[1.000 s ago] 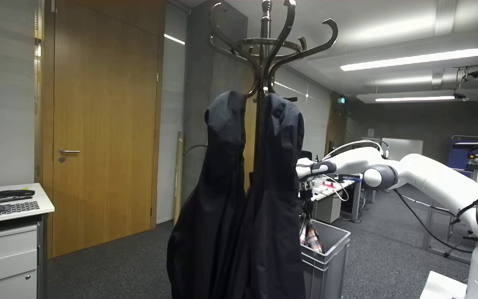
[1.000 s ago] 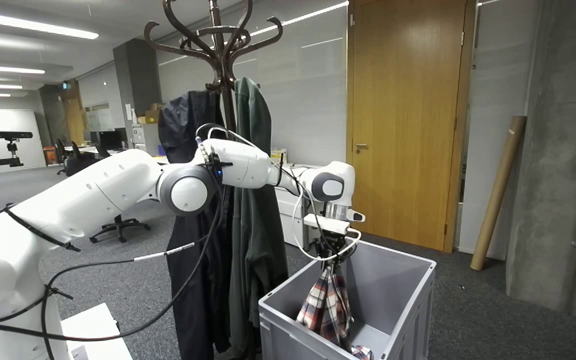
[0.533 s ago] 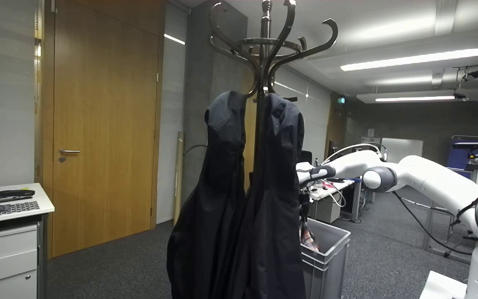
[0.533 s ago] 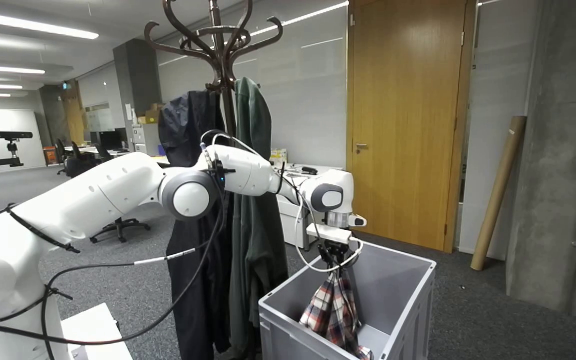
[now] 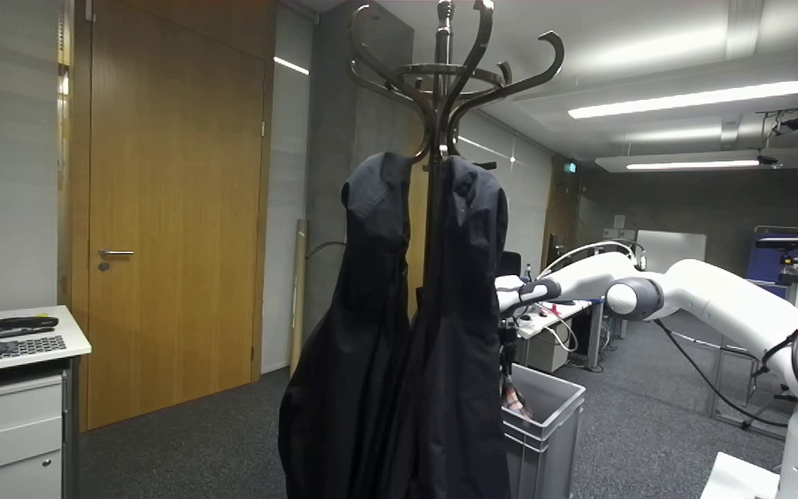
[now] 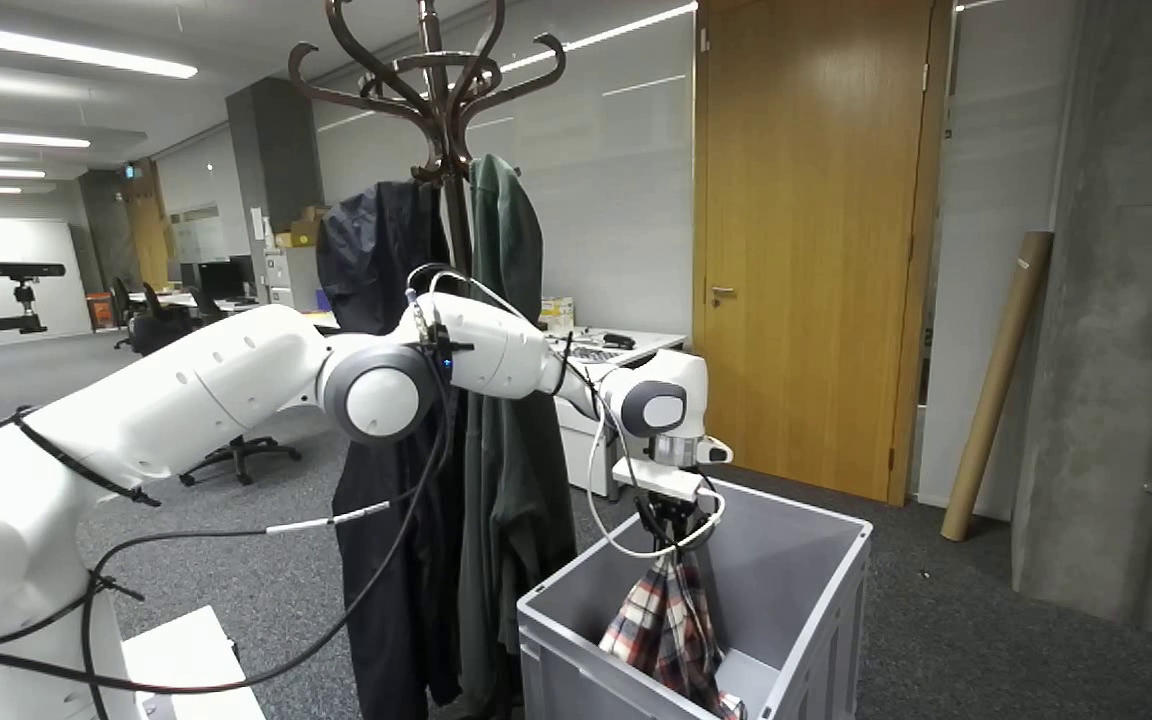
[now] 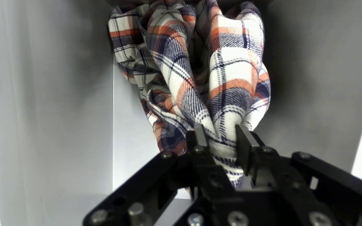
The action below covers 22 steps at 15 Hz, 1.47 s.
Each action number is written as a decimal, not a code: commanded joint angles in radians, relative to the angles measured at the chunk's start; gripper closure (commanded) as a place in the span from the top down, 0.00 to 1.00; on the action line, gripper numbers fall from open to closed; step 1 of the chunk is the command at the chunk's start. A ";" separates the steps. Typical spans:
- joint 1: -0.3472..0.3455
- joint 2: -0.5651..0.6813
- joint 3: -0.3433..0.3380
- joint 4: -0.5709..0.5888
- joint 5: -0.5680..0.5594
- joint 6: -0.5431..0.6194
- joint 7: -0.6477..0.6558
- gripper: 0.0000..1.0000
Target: Put the shirt inside the grey object
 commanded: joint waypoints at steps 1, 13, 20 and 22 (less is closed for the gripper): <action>-0.019 -0.040 0.022 -0.060 0.017 0.037 -0.041 0.09; -0.020 -0.113 0.017 -0.084 0.012 0.040 -0.055 1.00; -0.024 -0.188 0.009 -0.100 0.004 0.061 -0.052 1.00; -0.029 -0.207 0.010 -0.104 0.007 0.079 -0.051 1.00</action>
